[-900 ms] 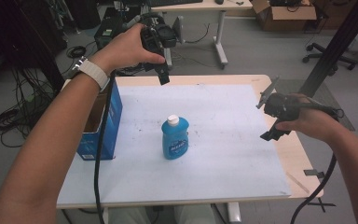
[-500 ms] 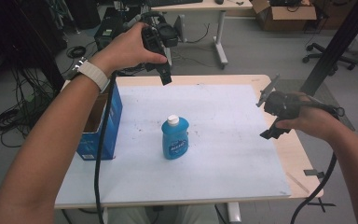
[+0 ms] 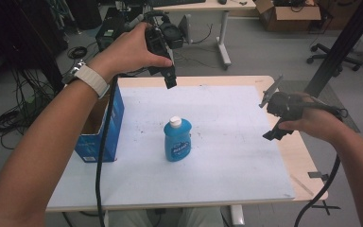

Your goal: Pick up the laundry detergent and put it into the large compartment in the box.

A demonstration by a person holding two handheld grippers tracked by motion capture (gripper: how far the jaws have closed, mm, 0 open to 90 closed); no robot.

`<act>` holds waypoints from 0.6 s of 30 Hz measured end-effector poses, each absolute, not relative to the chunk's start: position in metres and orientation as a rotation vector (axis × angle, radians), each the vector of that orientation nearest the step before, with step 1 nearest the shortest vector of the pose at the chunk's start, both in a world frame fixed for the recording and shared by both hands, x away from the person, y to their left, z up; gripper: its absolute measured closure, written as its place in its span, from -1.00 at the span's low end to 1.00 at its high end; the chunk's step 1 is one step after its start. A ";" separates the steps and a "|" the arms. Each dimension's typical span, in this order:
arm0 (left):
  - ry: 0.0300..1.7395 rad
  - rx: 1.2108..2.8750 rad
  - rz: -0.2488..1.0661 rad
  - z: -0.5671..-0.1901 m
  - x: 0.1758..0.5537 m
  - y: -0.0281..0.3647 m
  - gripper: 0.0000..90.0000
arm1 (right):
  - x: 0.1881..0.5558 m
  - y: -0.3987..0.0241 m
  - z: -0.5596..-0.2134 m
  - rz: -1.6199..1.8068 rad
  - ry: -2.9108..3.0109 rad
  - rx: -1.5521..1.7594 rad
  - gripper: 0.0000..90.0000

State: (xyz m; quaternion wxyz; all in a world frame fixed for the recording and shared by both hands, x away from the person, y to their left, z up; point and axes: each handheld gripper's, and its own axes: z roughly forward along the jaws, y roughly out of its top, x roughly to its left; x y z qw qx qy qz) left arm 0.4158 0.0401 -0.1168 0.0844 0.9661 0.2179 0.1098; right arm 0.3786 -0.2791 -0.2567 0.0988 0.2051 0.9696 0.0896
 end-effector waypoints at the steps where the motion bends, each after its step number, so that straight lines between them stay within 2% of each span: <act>1: 0.649 2.889 0.329 -0.117 0.414 0.038 -0.87 | 0.379 -0.279 -0.257 0.266 2.867 0.607 -0.80; 18: 0.676 2.910 0.257 -0.127 0.397 0.023 -0.85 | 0.378 -0.279 -0.260 0.267 2.866 0.604 -0.79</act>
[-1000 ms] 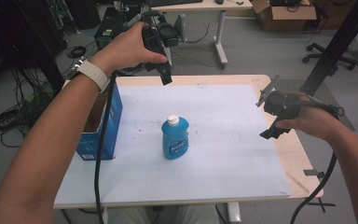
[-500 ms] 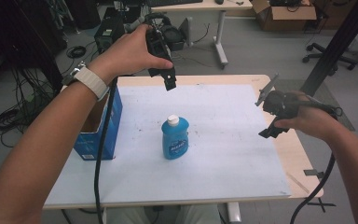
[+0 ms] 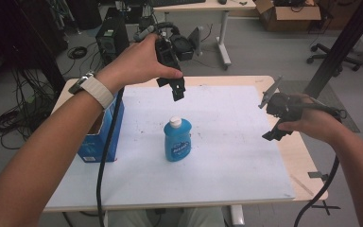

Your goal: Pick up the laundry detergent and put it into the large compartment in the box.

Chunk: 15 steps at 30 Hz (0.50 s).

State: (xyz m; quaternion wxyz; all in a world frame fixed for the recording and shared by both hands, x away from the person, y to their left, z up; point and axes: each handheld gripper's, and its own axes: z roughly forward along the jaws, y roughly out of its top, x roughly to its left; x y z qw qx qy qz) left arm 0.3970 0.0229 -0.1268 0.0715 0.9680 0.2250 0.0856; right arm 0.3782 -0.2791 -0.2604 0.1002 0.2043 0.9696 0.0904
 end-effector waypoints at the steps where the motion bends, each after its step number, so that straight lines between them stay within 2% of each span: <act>1: 0.676 2.910 0.257 -0.127 0.397 0.023 -0.85 | 0.378 -0.279 -0.260 0.267 2.866 0.604 -0.79; 15: 0.681 2.907 0.200 -0.146 0.390 0.025 -0.85 | 0.379 -0.277 -0.263 0.267 2.872 0.593 -0.79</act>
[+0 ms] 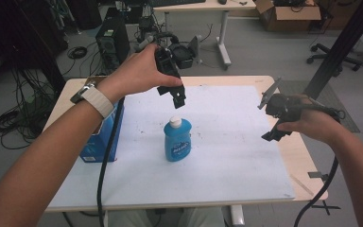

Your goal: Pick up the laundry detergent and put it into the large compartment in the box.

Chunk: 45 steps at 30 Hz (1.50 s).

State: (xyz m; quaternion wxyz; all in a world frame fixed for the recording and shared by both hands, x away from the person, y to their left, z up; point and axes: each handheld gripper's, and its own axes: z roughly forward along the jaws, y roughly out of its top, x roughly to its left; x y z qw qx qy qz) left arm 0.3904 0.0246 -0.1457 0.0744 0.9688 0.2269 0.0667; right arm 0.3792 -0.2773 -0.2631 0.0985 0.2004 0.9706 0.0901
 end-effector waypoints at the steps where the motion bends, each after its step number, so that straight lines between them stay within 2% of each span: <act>1: 0.681 2.907 0.200 -0.146 0.390 0.025 -0.85 | 0.379 -0.277 -0.264 0.267 2.872 0.592 -0.79; 45: 0.759 2.923 0.143 -0.214 0.389 0.010 -0.85 | 0.382 -0.271 -0.269 0.276 2.870 0.569 -0.79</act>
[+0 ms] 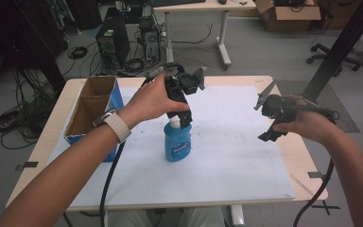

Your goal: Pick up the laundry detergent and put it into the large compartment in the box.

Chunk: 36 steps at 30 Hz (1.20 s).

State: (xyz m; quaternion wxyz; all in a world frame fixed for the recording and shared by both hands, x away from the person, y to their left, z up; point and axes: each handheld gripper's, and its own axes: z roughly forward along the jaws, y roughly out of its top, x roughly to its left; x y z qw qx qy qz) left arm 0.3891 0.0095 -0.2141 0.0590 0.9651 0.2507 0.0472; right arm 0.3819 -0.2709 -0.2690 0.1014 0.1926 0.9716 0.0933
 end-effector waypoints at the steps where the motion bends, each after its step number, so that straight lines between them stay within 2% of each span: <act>1: 0.761 2.923 0.141 -0.216 0.389 0.009 -0.85 | 0.382 -0.271 -0.269 0.277 2.869 0.569 -0.79; 13: 0.759 2.932 0.164 -0.236 0.390 0.007 -0.86 | 0.382 -0.271 -0.269 0.280 2.870 0.559 -0.79; 36: 0.790 2.941 0.118 -0.269 0.393 0.007 -0.86 | 0.383 -0.268 -0.269 0.283 2.875 0.555 -0.79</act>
